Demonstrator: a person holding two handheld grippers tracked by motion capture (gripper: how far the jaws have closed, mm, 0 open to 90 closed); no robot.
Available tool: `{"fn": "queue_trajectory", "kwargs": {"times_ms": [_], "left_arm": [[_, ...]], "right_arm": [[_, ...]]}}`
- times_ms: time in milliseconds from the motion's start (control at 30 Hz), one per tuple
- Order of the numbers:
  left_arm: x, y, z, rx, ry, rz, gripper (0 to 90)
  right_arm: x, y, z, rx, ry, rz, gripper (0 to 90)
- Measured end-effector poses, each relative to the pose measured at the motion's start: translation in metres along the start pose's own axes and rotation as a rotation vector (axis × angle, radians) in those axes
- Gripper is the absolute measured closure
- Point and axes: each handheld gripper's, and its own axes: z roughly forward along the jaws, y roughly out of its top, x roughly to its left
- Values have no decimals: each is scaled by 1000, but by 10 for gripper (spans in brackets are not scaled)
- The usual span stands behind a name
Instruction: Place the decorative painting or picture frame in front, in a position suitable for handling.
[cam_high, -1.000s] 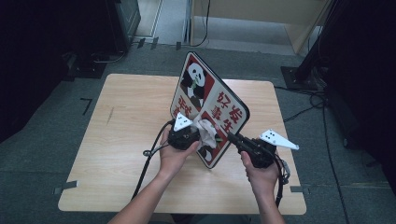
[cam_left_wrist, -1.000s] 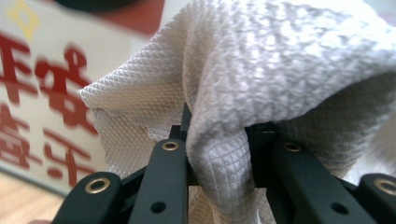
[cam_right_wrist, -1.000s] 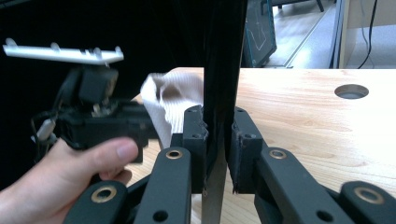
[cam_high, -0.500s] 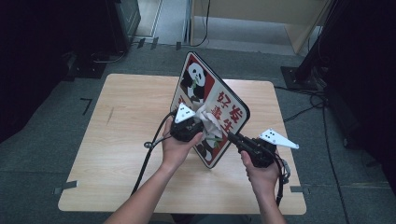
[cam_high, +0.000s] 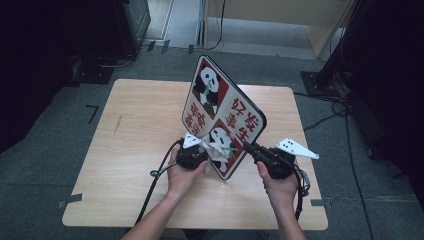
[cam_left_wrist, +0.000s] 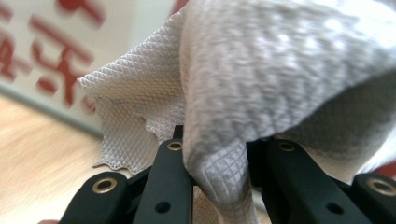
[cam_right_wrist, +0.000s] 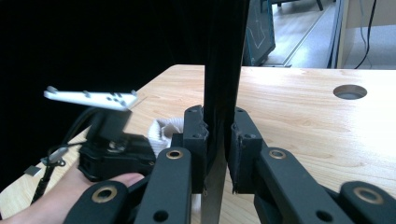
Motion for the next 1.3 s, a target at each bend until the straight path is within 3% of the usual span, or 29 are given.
{"fn": "queue_trajectory", "kwargs": {"times_ms": [200,333,433,533,633,733,867,1033,1233,1300], "left_arm": [[-30,45,-18,-119,-54,75,761],[-40,70,-24,-162,-68,97,738],[-42,63,-22,-161,-85,122,742],[-39,42,-17,-128,-88,128,742],[-30,14,-11,-80,-80,94,741],[-19,-10,-3,-12,-40,53,740],[-18,-24,1,56,-15,49,759],[-35,-9,-6,42,-56,89,770],[-53,32,-21,-68,-122,112,739],[-58,47,-25,-97,-117,120,733]], "right_arm": [[0,0,0,1,-1,-1,800],[0,1,0,7,-3,-4,800],[-1,1,0,9,-3,0,800],[-2,1,0,11,-2,6,800],[-2,1,0,12,-1,3,801],[-1,1,1,10,-3,-2,801],[0,1,2,9,-3,-5,801],[0,2,2,7,-4,-7,801],[0,1,2,8,-6,2,801],[1,1,2,10,-8,0,801]]}}
